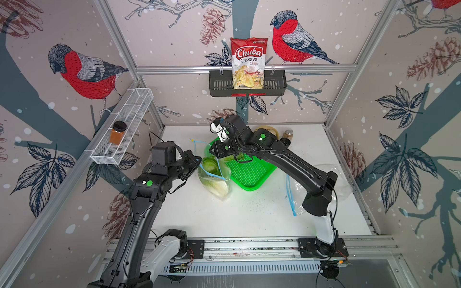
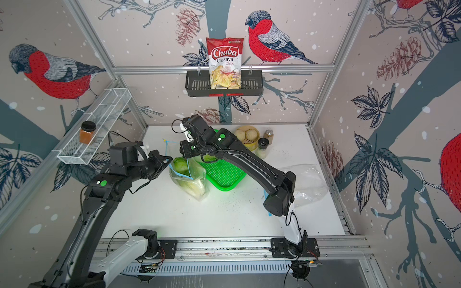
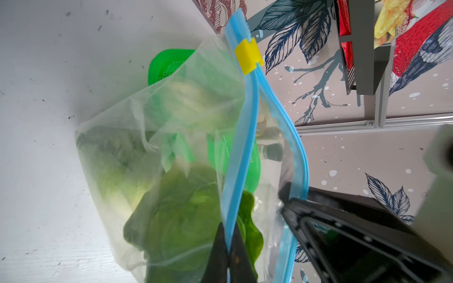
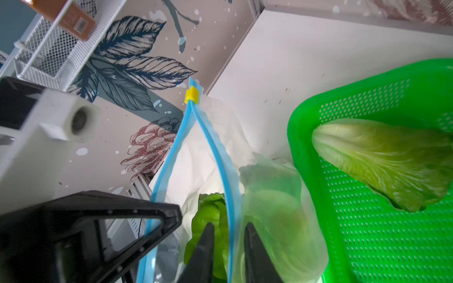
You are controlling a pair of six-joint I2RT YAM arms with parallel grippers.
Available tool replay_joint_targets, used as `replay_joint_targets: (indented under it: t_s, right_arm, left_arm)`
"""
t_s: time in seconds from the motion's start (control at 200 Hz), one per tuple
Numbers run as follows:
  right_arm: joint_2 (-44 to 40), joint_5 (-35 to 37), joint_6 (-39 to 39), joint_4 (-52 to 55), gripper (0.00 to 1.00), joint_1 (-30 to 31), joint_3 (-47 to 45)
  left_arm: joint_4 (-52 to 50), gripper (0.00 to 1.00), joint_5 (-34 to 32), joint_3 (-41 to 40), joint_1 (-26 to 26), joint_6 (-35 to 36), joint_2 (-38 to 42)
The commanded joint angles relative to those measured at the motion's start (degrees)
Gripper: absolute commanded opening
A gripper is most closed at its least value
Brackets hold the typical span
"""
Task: Put the chinese cabbages into a zipper bag and zip it
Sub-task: Adjust the zipper food storage bag at the center of the board.
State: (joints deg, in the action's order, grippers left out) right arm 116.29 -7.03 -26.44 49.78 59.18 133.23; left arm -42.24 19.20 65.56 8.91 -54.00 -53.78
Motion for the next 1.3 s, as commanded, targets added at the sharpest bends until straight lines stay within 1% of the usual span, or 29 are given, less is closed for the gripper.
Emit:
replay_joint_targets:
  t_s: [0.0, 0.045, 0.095, 0.125, 0.225, 0.385, 0.42, 0.485, 0.645, 0.825, 0.905, 0.956, 1.031, 1.131, 1.216, 1.296]
  right_arm:
    - [-3.28, 3.62, 2.21, 0.16, 0.37, 0.42, -0.12]
    - [-5.00, 4.73, 2.65, 0.73, 0.38, 0.89, -1.40]
    - [-7.32, 6.39, 3.49, 0.94, 0.44, 1.97, -3.85]
    - [-8.84, 7.03, 4.02, 0.87, 0.44, 2.64, -5.50]
    - [-13.26, 5.77, 5.59, 0.29, 0.49, 4.91, -11.18]
    - [-17.88, 7.89, 5.70, 0.42, 0.52, 9.01, -21.03]
    - [-18.63, 7.20, 6.01, -0.89, 0.55, 9.28, -22.93]
    - [-19.35, 6.36, 5.66, -2.72, 0.55, 9.29, -25.38]
    - [-17.61, 8.99, 5.55, -3.56, 0.52, 8.98, -26.37]
    - [-15.19, 8.88, 6.74, -5.05, 0.45, 8.58, -25.27]
    - [-14.45, 8.29, 7.17, -5.31, 0.41, 8.65, -25.26]
    - [-14.01, 9.08, 7.49, -5.28, 0.37, 8.76, -24.90]
    - [-13.64, 10.75, 8.16, -5.51, 0.30, 8.67, -23.73]
    - [-13.54, 12.12, 8.47, -5.36, 0.23, 8.67, -22.56]
    - [-13.81, 11.84, 8.91, -5.15, 0.21, 8.84, -22.37]
    - [-14.31, 12.60, 8.99, -4.87, 0.17, 8.94, -22.27]
  left_arm:
    - [3.81, 0.00, -1.81, -0.42, 0.13, -0.38, -0.18]
    - [4.46, 0.00, -1.89, -0.56, 0.15, -0.34, -0.47]
    - [4.60, 0.00, -2.32, -0.37, 0.15, -0.10, -0.85]
    - [4.69, 0.00, -2.47, -0.37, 0.15, -0.06, -1.13]
    - [5.44, 0.00, -2.67, -0.27, 0.15, 0.02, -1.89]
    - [6.63, 0.00, -3.13, 0.10, 0.15, 0.02, -2.77]
    - [6.68, 0.00, -3.20, 0.10, 0.15, 0.18, -2.99]
    - [7.09, 0.00, -3.14, 0.11, 0.10, 0.28, -3.24]
    - [7.43, 0.00, -2.59, 0.84, 0.15, 1.00, -4.79]
    - [7.68, 0.00, -2.87, 1.22, 0.15, 1.30, -5.05]
    - [7.79, 0.00, -2.72, 1.05, 0.15, 1.39, -5.41]
    - [8.22, 0.00, -2.43, 0.89, 0.23, 1.21, -5.39]
    - [8.10, 0.00, -2.80, 0.89, 0.23, 1.34, -5.23]
    - [7.36, 0.00, -3.50, 1.39, 0.23, 2.04, -5.10]
    - [7.51, 0.00, -3.23, 1.35, 0.23, 2.05, -5.29]
    - [7.57, 0.00, -3.29, 1.39, 0.23, 1.97, -5.37]
